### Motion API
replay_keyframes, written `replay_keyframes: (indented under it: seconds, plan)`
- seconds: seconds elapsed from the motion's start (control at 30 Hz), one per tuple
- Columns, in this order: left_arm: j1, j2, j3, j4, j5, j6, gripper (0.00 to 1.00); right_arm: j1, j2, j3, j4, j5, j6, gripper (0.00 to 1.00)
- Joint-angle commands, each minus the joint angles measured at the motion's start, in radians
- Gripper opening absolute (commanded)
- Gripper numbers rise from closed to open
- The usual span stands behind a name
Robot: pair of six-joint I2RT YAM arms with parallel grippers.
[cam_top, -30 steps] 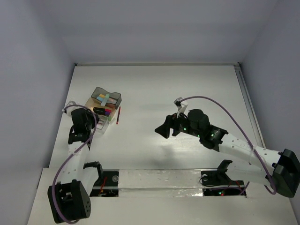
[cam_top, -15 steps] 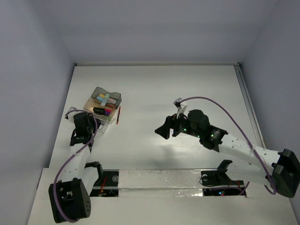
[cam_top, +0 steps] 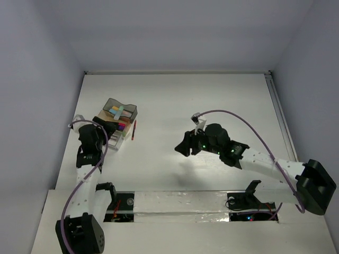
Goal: Sort the stationery into containers
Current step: Place the pen in the storage box, then move the pen to the center of the board.
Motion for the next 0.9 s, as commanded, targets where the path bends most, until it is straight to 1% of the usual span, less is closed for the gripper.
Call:
replay_keyframes:
  seconds: [0.0, 0.03, 0.07, 0.13, 0.2, 0.23, 0.27, 0.3, 0.33, 0.37, 0.4, 0.43, 0.47, 0.5, 0.53, 0.57, 0.6, 0.63, 0.67, 0.7, 0.77, 0.8, 0.87]
  plan:
    - [0.006, -0.060, 0.121, 0.023, 0.067, 0.068, 0.73, -0.005, 0.055, 0.035, 0.039, 0.028, -0.009, 0.58]
    - [0.006, -0.079, 0.138, 0.022, 0.084, 0.078, 0.73, -0.005, 0.072, 0.042, 0.032, 0.030, -0.008, 0.54]
    - [0.006, -0.087, 0.170, 0.022, 0.121, 0.085, 0.73, -0.005, 0.088, 0.053, 0.029, 0.031, -0.006, 0.44]
    - [0.006, -0.112, 0.198, 0.020, 0.165, 0.110, 0.73, -0.005, 0.148, 0.084, 0.038, 0.033, 0.012, 0.43]
    - [0.006, -0.124, 0.235, 0.019, 0.245, 0.131, 0.73, -0.005, 0.197, 0.113, 0.046, 0.036, 0.022, 0.41]
    - [0.006, -0.132, 0.244, 0.020, 0.277, 0.159, 0.73, -0.005, 0.259, 0.149, 0.058, 0.044, 0.026, 0.41]
    - [0.006, -0.138, 0.264, 0.020, 0.343, 0.177, 0.73, 0.004, 0.296, 0.174, 0.058, 0.056, 0.025, 0.41]
    - [0.006, -0.142, 0.273, 0.013, 0.371, 0.196, 0.73, 0.004, 0.335, 0.203, 0.058, 0.067, 0.022, 0.41]
    - [0.006, -0.155, 0.283, 0.005, 0.394, 0.217, 0.74, 0.016, 0.418, 0.264, 0.061, 0.082, 0.020, 0.44]
    - [-0.007, -0.159, 0.298, -0.007, 0.405, 0.263, 0.74, 0.016, 0.462, 0.300, 0.058, 0.096, 0.019, 0.46]
    - [-0.049, -0.167, 0.304, -0.018, 0.394, 0.285, 0.74, 0.016, 0.503, 0.335, 0.061, 0.106, 0.019, 0.47]
    - [-0.072, -0.181, 0.306, -0.042, 0.383, 0.302, 0.75, 0.016, 0.504, 0.366, 0.072, 0.123, 0.019, 0.48]
    - [-0.092, -0.187, 0.304, -0.050, 0.373, 0.337, 0.75, 0.027, 0.618, 0.430, 0.078, 0.154, 0.017, 0.51]
    - [-0.114, -0.193, 0.304, -0.066, 0.366, 0.351, 0.75, 0.027, 0.658, 0.470, 0.065, 0.168, 0.009, 0.52]
    - [-0.158, -0.205, 0.301, -0.070, 0.360, 0.364, 0.75, 0.038, 0.695, 0.511, 0.057, 0.188, 0.005, 0.55]
    - [-0.184, -0.210, 0.295, -0.078, 0.340, 0.378, 0.76, 0.038, 0.733, 0.591, 0.052, 0.205, 0.000, 0.56]
    - [-0.209, -0.218, 0.292, -0.087, 0.325, 0.410, 0.76, 0.038, 0.807, 0.631, 0.045, 0.243, -0.006, 0.57]
    - [-0.255, -0.233, 0.289, -0.092, 0.310, 0.423, 0.76, 0.038, 0.844, 0.677, 0.017, 0.258, -0.008, 0.58]
    - [-0.273, -0.242, 0.284, -0.096, 0.272, 0.430, 0.76, 0.050, 0.878, 0.759, 0.005, 0.277, -0.012, 0.58]
    - [-0.290, -0.253, 0.283, -0.101, 0.258, 0.441, 0.76, 0.059, 0.936, 0.800, -0.026, 0.307, -0.024, 0.58]
    - [-0.341, -0.274, 0.296, -0.109, 0.225, 0.449, 0.76, 0.073, 0.987, 0.872, -0.047, 0.374, -0.038, 0.59]
    - [-0.358, -0.282, 0.298, -0.110, 0.213, 0.450, 0.76, 0.073, 1.011, 0.942, -0.060, 0.387, -0.044, 0.59]
    - [-0.405, -0.302, 0.303, -0.115, 0.181, 0.455, 0.76, 0.085, 1.085, 1.010, -0.110, 0.415, -0.058, 0.59]
